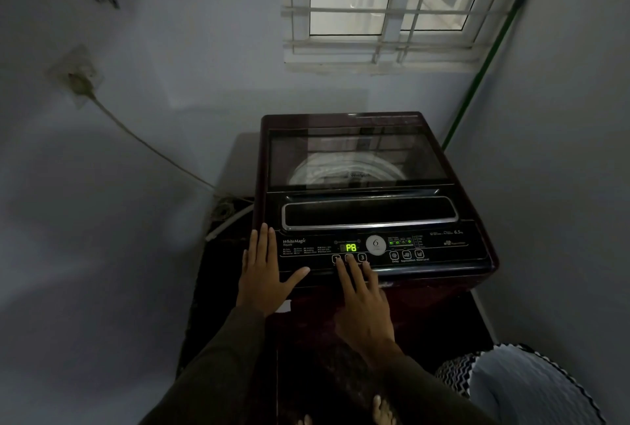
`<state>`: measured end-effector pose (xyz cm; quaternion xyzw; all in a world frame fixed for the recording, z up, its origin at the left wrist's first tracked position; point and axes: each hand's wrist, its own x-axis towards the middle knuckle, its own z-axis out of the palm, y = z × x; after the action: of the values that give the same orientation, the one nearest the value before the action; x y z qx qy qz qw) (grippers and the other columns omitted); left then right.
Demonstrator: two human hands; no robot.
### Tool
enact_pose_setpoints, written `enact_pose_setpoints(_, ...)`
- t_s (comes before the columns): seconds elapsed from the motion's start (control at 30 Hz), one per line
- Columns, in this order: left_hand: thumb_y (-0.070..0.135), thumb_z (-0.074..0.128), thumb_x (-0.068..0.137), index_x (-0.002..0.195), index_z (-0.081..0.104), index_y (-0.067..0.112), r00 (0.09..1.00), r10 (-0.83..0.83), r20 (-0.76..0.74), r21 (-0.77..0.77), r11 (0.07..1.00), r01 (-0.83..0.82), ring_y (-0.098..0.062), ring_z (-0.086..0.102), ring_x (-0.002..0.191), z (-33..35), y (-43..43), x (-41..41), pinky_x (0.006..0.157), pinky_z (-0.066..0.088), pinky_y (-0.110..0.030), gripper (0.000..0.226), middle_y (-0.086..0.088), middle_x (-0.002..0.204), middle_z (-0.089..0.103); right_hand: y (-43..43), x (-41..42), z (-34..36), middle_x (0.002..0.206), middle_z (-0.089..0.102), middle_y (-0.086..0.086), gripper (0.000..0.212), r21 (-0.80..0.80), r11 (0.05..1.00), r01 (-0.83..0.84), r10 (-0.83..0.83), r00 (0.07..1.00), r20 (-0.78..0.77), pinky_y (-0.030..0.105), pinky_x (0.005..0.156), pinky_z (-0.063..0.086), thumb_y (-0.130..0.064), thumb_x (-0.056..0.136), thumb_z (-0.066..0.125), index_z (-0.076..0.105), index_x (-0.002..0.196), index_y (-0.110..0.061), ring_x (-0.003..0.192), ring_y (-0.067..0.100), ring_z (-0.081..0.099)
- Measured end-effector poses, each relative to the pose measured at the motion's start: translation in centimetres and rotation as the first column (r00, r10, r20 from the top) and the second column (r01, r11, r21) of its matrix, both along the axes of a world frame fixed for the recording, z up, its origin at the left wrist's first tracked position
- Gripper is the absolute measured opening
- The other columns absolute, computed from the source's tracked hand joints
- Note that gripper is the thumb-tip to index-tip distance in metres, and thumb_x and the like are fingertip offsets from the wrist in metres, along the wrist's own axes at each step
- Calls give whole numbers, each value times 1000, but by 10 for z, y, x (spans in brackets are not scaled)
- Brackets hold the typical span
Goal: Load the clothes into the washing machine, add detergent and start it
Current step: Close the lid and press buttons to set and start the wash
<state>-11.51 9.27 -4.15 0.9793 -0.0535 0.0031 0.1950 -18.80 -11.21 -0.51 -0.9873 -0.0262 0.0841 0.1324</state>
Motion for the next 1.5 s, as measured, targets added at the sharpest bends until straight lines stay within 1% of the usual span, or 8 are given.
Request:
enact_pose_setpoints(0.37,90,20,76,155,-7,13,1000,2,0,6,1000,-2,-18,-18,149,1,0,-1,120,7,-50,115,-2,163,-16,0,1,2,163,-12,-7,97,15,1000,7,-7,1000,-1,42,116,32,-20,82,55,-9,155,-30,151,26,-7)
enact_pose_setpoints(0.67,89,24,77,156,-5,13,1000,0,-3,-1,1000,0,-18,-18,149,0,0,0,120,9,-52,114,-2,163,-16,3,0,-1,163,-14,-6,98,3,1000,22,-22,1000,-3,44,116,29,-24,82,55,-12,154,-30,150,26,-8)
enact_pose_setpoints(0.8,89,23,76,156,-6,13,1000,1,-8,4,1000,-1,-18,-19,149,0,0,0,121,9,-51,114,-1,163,-17,1,2,1,164,-9,-9,100,14,1000,26,-26,1000,4,44,114,33,-23,80,59,-8,154,-32,150,25,-3)
enact_pose_setpoints(0.9,90,22,76,155,-7,13,1000,-4,-11,-3,1000,4,-18,-19,149,2,0,-1,121,7,-50,114,-1,163,-18,-1,2,3,164,-7,-7,100,-5,1000,5,-5,1000,-13,45,114,32,-27,80,61,-6,155,-30,150,26,-2)
enact_pose_setpoints(1.1,91,19,74,155,-9,13,1000,-3,-25,-5,1000,3,-18,-21,148,4,1,-1,121,6,-50,116,-1,162,-20,-11,-3,4,163,-13,-8,92,-59,998,-15,15,1000,12,43,114,27,-29,87,54,-6,156,-24,151,22,-6)
enact_pose_setpoints(1.2,91,20,74,155,-8,13,1000,-9,-20,-6,1000,9,-17,-22,148,3,1,-1,121,6,-49,116,-1,162,-20,-21,-6,4,164,-7,-8,89,-38,998,43,-42,999,26,43,114,28,-32,89,55,-3,156,-21,151,20,-2)
enact_pose_setpoints(1.4,92,19,73,155,-10,14,1000,-9,-30,-2,1000,9,-17,-24,148,4,0,0,121,3,-48,117,-1,162,-21,-26,-1,6,162,16,-7,80,-27,993,112,-110,991,73,40,103,43,-29,87,56,16,155,-19,144,19,21)
enact_pose_setpoints(1.5,92,19,73,155,-7,13,1000,-10,-21,-10,1000,10,-18,-21,148,3,1,0,120,4,-49,117,-1,162,-19,-25,1,7,160,19,-7,77,-33,992,123,-121,990,75,38,99,45,-28,87,57,19,154,-19,142,18,22)
